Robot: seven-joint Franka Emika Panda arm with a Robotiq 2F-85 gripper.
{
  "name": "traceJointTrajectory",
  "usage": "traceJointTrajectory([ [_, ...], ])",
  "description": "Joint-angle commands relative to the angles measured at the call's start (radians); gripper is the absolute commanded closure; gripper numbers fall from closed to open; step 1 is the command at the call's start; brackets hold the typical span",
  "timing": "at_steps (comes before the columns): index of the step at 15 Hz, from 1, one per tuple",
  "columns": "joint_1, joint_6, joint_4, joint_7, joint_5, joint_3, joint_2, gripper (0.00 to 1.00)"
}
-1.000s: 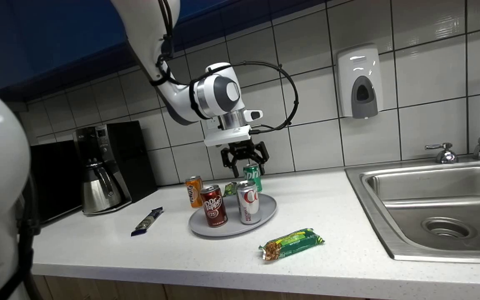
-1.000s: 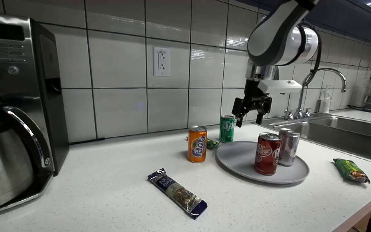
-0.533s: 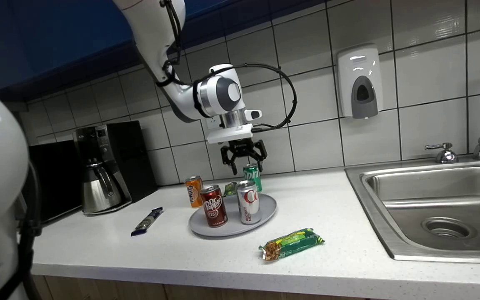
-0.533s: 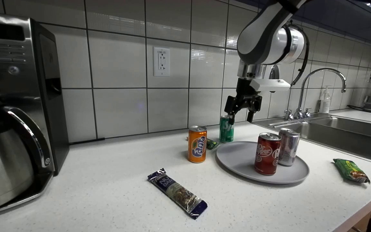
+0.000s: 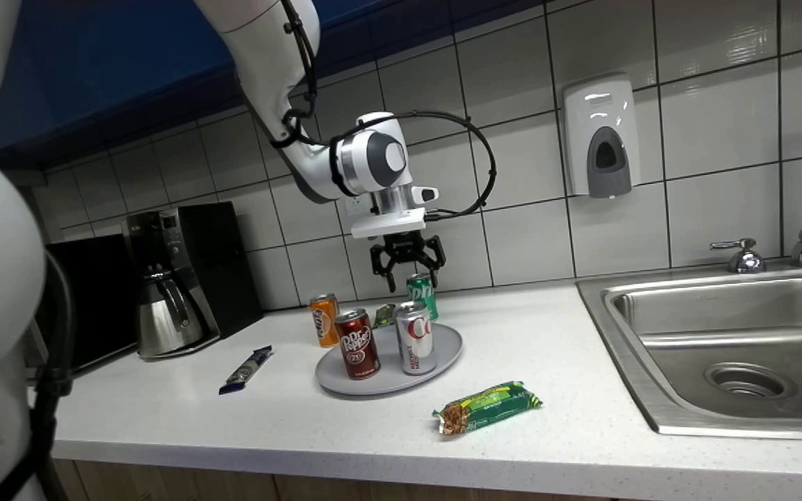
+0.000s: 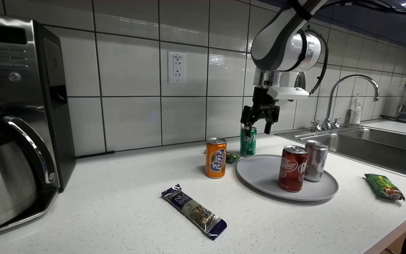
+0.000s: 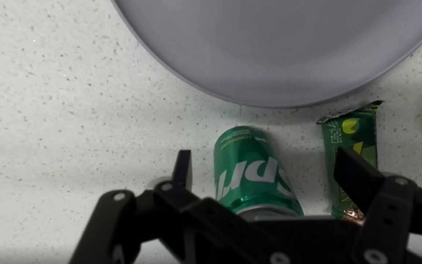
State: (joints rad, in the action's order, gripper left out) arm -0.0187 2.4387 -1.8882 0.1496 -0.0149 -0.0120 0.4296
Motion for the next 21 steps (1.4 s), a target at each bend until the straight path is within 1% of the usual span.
traceJointTrajectory([
  [1,-0.023,-0.069,0.094,0.041,-0.008,0.025,0.052,0.0],
  [8,-0.017,-0.113,0.192,0.038,0.008,0.022,0.121,0.0],
  [17,-0.013,-0.126,0.286,0.04,0.016,0.023,0.193,0.0],
  [18,-0.014,-0.131,0.295,0.041,0.014,0.025,0.199,0.25],
  [19,-0.013,-0.136,0.304,0.041,0.015,0.025,0.204,0.28],
  [20,-0.013,-0.141,0.311,0.04,0.014,0.026,0.208,0.34],
  [21,-0.012,-0.144,0.315,0.039,0.014,0.026,0.209,0.44],
])
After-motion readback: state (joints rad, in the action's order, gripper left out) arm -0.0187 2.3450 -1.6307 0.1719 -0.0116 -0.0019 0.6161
